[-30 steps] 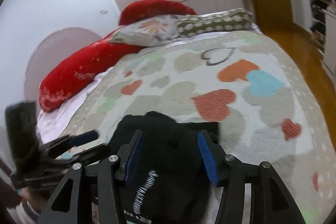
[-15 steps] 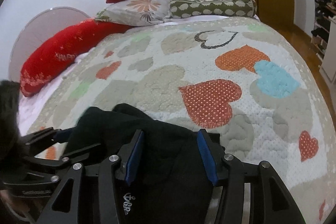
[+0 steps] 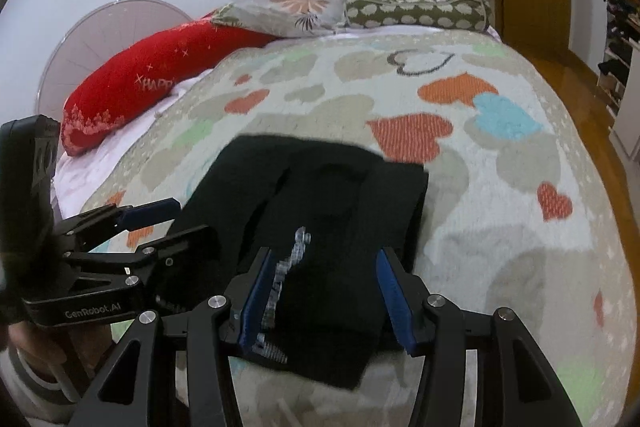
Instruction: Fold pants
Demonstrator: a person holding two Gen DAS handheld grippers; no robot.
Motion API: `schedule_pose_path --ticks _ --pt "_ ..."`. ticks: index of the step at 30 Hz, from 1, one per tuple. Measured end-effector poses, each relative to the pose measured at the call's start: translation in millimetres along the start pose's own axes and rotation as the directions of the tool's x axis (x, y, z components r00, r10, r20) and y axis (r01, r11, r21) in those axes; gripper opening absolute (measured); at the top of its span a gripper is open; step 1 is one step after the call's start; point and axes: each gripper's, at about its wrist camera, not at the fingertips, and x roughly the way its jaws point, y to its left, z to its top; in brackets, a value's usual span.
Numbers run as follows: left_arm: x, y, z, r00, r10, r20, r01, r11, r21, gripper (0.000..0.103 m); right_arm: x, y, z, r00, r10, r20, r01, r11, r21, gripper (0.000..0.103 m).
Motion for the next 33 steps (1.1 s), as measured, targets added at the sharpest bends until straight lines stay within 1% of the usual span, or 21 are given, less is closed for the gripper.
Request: schedule_pose_path --ticks 5,7,9,12,15,19,21,23,24,25,27,29,31,33 --pt "6 -2 -8 1.000 0.005 -0.012 -0.005 1.000 -0.001 0.071 5 -4 -14 0.999 -0.031 -0.031 0.031 0.999 0.005 0.051" --pt "9 -4 -9 1.000 0.010 -0.012 -0.010 1.000 0.000 0.071 11 -9 -18 0.998 -0.025 -0.049 0.026 0.999 0.022 0.051" --pt "12 -5 -11 1.000 0.016 -0.014 -0.016 1.000 0.006 0.071 16 -12 -23 0.999 -0.018 -0.047 0.020 0.999 0.041 0.053" --pt "16 -8 -13 0.999 0.023 -0.022 -0.023 1.000 0.021 0.071 24 -14 -27 0.999 -0.024 -0.046 0.026 0.999 0.040 0.058" --pt "17 -8 -14 0.999 0.027 -0.024 -0.026 0.999 0.022 0.072 26 -20 -29 0.999 0.002 -0.046 0.002 0.997 0.074 0.060" --pt "18 -6 -13 0.999 0.011 -0.035 -0.011 1.000 0.007 0.072 21 -23 -27 0.998 0.025 -0.052 -0.021 0.996 0.085 0.062" --pt "15 -4 -11 0.999 -0.003 -0.042 0.003 1.000 -0.003 0.072 16 -25 -23 0.997 0.051 -0.055 -0.044 0.993 0.112 0.062" --pt "9 1 -8 0.999 -0.020 -0.038 0.019 1.000 -0.023 0.072 9 -31 -19 0.996 0.083 -0.040 -0.076 0.985 0.152 0.063" --pt "4 6 -5 0.999 -0.025 -0.025 0.024 0.999 -0.037 0.072 7 -34 -17 0.995 0.094 -0.029 -0.088 0.982 0.165 0.064" --pt "0 9 -4 0.999 -0.030 -0.014 0.029 0.998 -0.047 0.072 4 -37 -14 0.995 0.103 -0.014 -0.099 0.979 0.179 0.067" --pt "-6 20 1 0.998 -0.057 0.009 0.057 0.995 -0.081 0.073 2 -42 -11 0.994 0.113 0.006 -0.112 0.974 0.196 0.070" --pt "-3 32 6 0.996 -0.092 -0.013 0.090 0.989 -0.117 0.073 6 -48 -8 0.991 0.131 0.011 -0.131 0.969 0.210 0.071" --pt "1 37 7 0.993 -0.111 -0.030 0.106 0.985 -0.137 0.073 14 -54 -7 0.990 0.139 -0.001 -0.135 0.964 0.228 0.072" --pt "8 40 7 0.988 -0.147 -0.052 0.137 0.978 -0.154 0.073 27 -59 -7 0.987 0.159 -0.016 -0.151 0.958 0.244 0.072"
